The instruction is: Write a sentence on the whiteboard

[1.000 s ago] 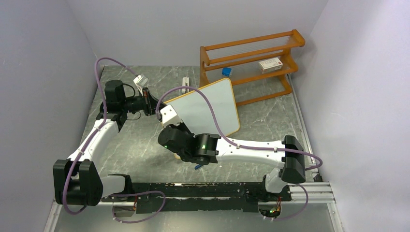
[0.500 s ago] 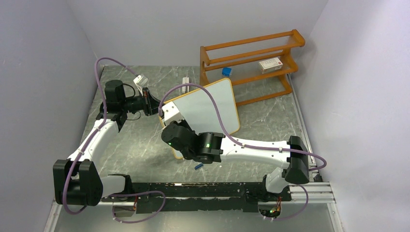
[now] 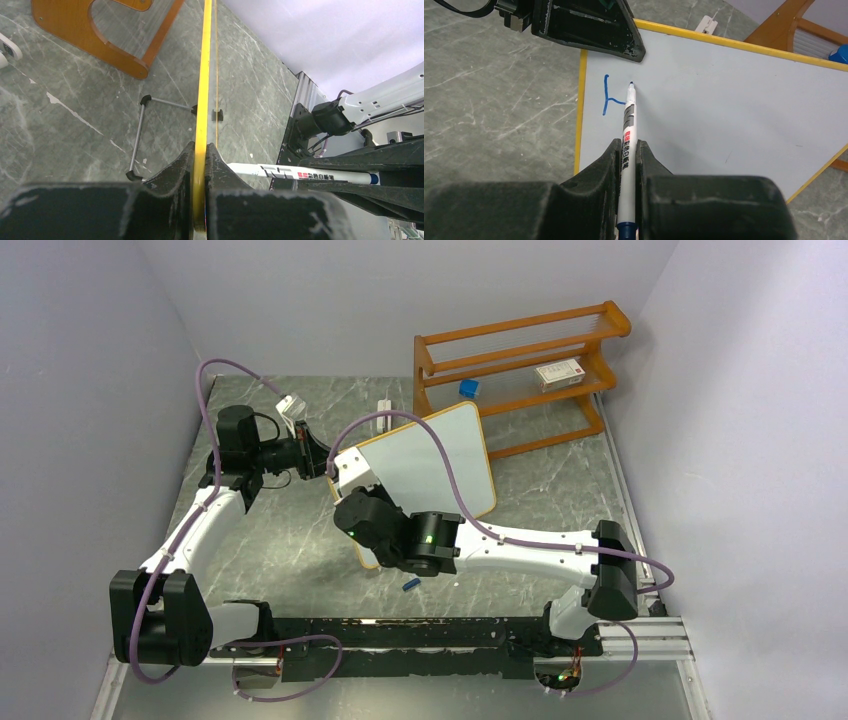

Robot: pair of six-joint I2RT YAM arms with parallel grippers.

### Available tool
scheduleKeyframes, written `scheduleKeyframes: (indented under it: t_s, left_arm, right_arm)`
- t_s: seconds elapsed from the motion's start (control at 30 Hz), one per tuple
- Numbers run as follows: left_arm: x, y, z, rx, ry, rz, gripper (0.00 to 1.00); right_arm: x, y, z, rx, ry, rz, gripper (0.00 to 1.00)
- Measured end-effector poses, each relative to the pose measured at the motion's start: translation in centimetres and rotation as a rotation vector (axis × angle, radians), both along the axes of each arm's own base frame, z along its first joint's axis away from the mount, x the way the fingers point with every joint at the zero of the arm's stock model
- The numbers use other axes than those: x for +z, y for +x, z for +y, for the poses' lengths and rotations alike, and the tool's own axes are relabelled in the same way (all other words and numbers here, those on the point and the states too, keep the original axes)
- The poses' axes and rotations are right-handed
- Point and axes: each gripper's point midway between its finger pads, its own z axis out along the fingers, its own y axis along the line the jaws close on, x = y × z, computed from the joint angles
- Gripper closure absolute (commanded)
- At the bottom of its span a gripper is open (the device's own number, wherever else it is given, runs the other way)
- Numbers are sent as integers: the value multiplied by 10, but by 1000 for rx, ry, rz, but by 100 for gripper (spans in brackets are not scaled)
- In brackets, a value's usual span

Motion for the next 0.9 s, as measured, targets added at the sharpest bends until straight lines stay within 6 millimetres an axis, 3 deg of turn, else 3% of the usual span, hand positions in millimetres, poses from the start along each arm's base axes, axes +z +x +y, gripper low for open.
scheduleKeyframes:
  t_s: [0.4, 0.9]
  left_arm:
    - [-1, 1, 0, 0, -1, 3, 95]
    - [-1, 1, 0, 1, -1, 3, 95]
  right_arm:
    - [-2, 8, -1, -15, -6, -1, 100]
    - [-12, 2, -5, -10, -32, 54, 100]
